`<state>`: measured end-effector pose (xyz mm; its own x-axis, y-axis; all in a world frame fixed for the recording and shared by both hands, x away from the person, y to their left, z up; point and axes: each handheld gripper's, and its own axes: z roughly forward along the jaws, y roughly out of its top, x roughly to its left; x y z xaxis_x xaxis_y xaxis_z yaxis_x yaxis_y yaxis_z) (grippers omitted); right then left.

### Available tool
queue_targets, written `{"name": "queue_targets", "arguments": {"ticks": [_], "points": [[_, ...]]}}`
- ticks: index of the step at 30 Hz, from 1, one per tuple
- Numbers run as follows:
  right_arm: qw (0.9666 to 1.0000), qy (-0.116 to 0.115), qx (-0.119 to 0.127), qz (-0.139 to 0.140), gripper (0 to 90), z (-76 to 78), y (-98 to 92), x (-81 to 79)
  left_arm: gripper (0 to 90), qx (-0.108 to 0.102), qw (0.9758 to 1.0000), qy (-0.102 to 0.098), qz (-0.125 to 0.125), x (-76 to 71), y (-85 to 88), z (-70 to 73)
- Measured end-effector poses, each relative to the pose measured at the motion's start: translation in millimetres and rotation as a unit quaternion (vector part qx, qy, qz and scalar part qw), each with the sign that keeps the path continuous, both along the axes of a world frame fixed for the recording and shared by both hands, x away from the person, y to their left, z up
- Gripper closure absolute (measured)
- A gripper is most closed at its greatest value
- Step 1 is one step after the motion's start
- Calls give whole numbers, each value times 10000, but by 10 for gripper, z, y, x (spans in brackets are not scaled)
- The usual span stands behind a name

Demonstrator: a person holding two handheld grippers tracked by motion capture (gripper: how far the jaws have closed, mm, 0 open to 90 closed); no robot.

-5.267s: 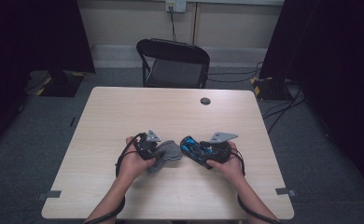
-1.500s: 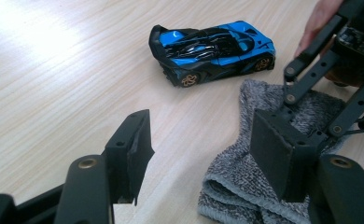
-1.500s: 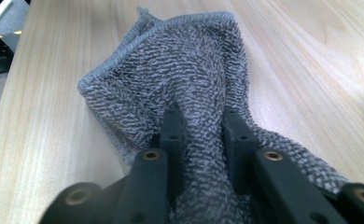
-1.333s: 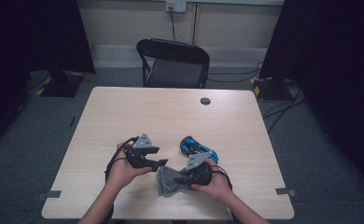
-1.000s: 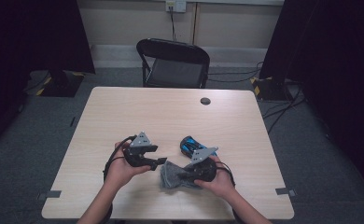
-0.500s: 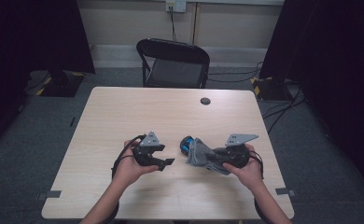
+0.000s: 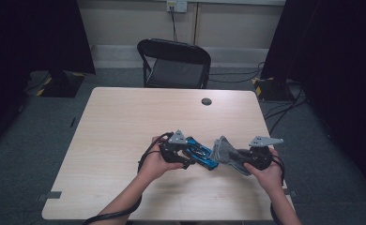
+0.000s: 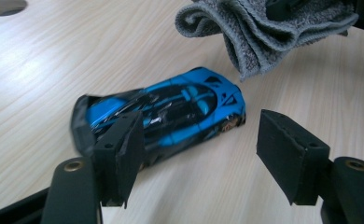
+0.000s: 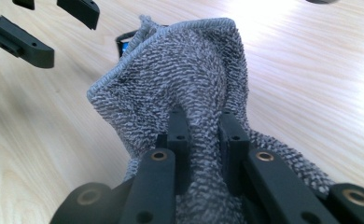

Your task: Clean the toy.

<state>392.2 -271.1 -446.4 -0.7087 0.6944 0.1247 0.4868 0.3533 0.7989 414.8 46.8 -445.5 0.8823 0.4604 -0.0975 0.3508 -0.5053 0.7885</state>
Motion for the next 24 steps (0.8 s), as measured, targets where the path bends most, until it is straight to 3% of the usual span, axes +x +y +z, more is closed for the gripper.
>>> {"name": "queue_targets", "arguments": {"ticks": [3,8,11,17,20,23,24], "points": [[9999,31,-5,-168,789,-41,-89,-20,320,34,10000,32,-61,74,-128,-50],[9995,117,-49,-300,788,-124,-163,-30,319,194,9997,-130,-124,202,-310,-125],[9993,138,-98,-344,787,-158,-173,-24,309,156,9997,-114,-154,250,-374,-155],[9992,182,-45,-345,786,-188,-186,-16,281,276,9995,4,-135,362,-409,-261],[9991,191,-63,-361,786,-191,-188,-11,243,245,9995,-114,-173,385,-407,-313],[9990,169,-65,-419,785,-178,-190,-7,182,552,9978,-282,-220,393,-395,-356],[9988,162,-45,-457,785,-177,-193,-5,146,517,9980,-274,-218,404,-386,-372]]}}
